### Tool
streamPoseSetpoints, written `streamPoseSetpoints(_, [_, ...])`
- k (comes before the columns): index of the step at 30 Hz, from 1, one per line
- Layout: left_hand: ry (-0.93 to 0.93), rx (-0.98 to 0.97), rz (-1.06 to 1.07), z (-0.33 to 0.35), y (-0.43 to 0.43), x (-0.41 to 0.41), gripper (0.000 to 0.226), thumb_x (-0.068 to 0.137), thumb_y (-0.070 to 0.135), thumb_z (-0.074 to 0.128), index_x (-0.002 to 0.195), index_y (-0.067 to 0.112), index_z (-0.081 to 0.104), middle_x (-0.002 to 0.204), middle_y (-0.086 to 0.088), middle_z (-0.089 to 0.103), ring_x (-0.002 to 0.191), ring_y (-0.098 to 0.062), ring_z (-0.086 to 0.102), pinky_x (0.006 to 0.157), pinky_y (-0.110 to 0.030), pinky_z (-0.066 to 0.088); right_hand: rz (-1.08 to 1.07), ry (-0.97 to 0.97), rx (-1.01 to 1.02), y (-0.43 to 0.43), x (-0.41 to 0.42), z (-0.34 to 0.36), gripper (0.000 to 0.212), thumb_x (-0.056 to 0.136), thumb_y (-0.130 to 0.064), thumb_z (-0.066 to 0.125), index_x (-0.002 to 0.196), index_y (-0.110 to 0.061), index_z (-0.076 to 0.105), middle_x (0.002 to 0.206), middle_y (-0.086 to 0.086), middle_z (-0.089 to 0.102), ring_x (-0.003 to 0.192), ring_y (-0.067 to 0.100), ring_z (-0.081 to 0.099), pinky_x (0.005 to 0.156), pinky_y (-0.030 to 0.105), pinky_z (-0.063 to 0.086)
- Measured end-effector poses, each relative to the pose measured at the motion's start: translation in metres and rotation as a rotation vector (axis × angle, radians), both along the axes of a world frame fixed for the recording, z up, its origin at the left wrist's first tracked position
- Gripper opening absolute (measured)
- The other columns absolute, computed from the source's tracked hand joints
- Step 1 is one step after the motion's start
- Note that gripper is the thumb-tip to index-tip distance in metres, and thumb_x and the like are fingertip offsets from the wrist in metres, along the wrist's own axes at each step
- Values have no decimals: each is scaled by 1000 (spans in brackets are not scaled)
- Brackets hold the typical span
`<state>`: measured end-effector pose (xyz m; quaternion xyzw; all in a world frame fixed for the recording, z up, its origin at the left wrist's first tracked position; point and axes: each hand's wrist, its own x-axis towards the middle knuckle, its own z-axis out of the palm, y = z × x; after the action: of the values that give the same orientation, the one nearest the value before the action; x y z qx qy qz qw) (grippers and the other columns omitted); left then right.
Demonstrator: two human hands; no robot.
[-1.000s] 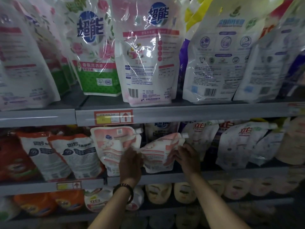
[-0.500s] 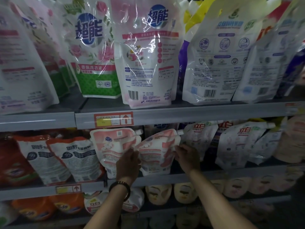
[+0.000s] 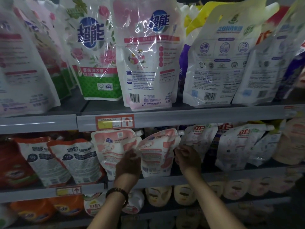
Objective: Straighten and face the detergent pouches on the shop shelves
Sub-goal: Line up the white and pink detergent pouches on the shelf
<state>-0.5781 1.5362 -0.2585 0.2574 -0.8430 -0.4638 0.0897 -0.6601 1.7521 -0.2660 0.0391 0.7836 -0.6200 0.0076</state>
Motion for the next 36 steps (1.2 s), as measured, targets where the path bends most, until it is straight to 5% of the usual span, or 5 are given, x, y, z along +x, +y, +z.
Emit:
streamPoseSetpoints(6, [33, 14, -73, 24, 10, 24, 7, 99, 22, 67, 102, 27, 70, 100, 1, 75, 88, -19, 75, 86, -47, 63, 63, 4, -97, -1, 26, 21, 9, 99, -18, 72, 106, -24, 71, 104, -7, 76, 102, 14, 73, 96, 48, 62])
streamPoseSetpoints(11, [102, 240, -105, 56, 19, 42, 25, 103, 0, 56, 98, 16, 75, 104, -5, 79, 85, -22, 79, 68, -32, 63, 217, 35, -115, -8, 42, 62, 14, 98, -9, 71, 108, -17, 76, 99, -11, 77, 97, 6, 73, 72, 21, 61])
streamPoseSetpoints(16, [192, 357, -82, 87, 25, 63, 18, 108, 23, 57, 105, 15, 74, 100, 1, 81, 84, -21, 80, 82, -43, 66, 336, 86, -155, -14, 63, 98, 12, 96, -20, 77, 107, -25, 77, 103, -12, 80, 101, 10, 76, 93, 47, 63])
streamPoseSetpoints(26, [408, 345, -205, 167, -43, 104, 24, 104, 27, 57, 103, 8, 72, 99, -11, 79, 85, -30, 80, 66, -27, 60, 484, 269, -225, -87, 112, 175, 8, 100, -18, 72, 104, -21, 77, 99, -1, 81, 97, 16, 77, 90, 47, 63])
streamPoseSetpoints(36, [577, 239, -178, 228, -146, 130, 24, 102, 28, 59, 106, 7, 70, 99, -11, 80, 83, -34, 80, 71, -38, 65, 532, 372, -281, -193, 127, 232, 10, 100, -22, 72, 110, -25, 75, 103, -1, 80, 98, 15, 77, 90, 42, 63])
